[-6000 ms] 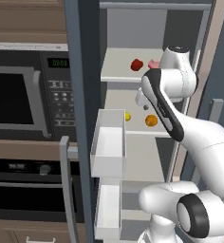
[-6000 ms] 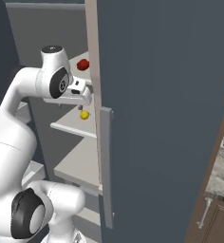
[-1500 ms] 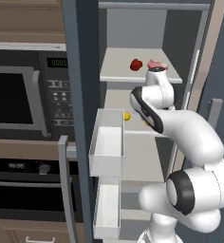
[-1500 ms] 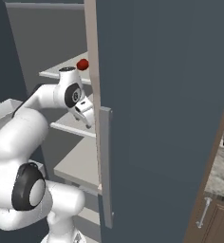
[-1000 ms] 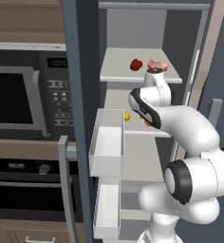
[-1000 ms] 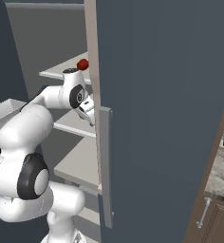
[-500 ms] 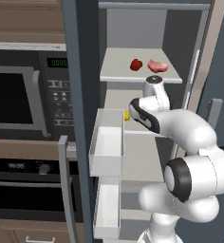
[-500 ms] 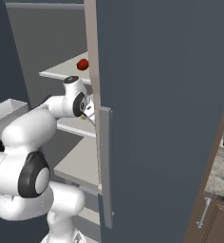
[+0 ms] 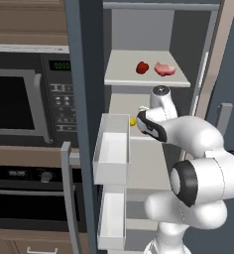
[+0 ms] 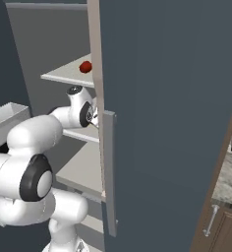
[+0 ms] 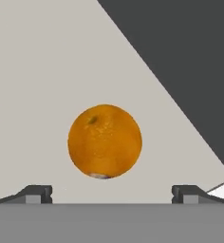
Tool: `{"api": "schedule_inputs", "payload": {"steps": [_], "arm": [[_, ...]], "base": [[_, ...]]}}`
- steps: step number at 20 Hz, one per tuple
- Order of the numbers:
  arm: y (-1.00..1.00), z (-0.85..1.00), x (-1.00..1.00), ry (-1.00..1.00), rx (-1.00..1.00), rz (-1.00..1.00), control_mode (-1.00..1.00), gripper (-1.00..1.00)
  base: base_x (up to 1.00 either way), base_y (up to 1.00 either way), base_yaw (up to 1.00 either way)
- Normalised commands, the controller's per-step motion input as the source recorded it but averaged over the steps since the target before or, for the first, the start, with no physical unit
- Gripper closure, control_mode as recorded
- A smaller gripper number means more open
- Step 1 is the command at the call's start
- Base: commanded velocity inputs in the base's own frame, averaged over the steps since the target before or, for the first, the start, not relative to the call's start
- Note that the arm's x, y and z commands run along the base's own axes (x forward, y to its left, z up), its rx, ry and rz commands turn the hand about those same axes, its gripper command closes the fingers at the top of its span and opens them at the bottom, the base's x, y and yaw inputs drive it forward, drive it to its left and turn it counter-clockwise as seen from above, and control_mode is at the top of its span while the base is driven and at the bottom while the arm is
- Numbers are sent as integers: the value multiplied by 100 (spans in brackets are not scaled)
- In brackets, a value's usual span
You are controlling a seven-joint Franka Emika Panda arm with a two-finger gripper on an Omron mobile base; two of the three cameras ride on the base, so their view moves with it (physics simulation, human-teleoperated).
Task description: Take the lemon and orange from the second highest rack and move them to the highest rack where the bell pepper and steak are located, to maximize freezer space. Close the freezer door after rearranging.
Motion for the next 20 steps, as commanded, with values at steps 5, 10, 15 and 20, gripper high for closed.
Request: {"api": "schedule_inputs", "payload": {"steps": [5, 10, 15, 20], "arm": [[-14, -9, 25, 0, 0, 0, -100, -100], [-7, -12, 27, 0, 0, 0, -100, -100], [-3, -17, 6, 0, -1, 0, -100, -100], [-1, -22, 0, 0, -2, 0, -100, -100]], "base": [[0, 0, 0], [0, 0, 0], [0, 0, 0], [0, 0, 0]]}}
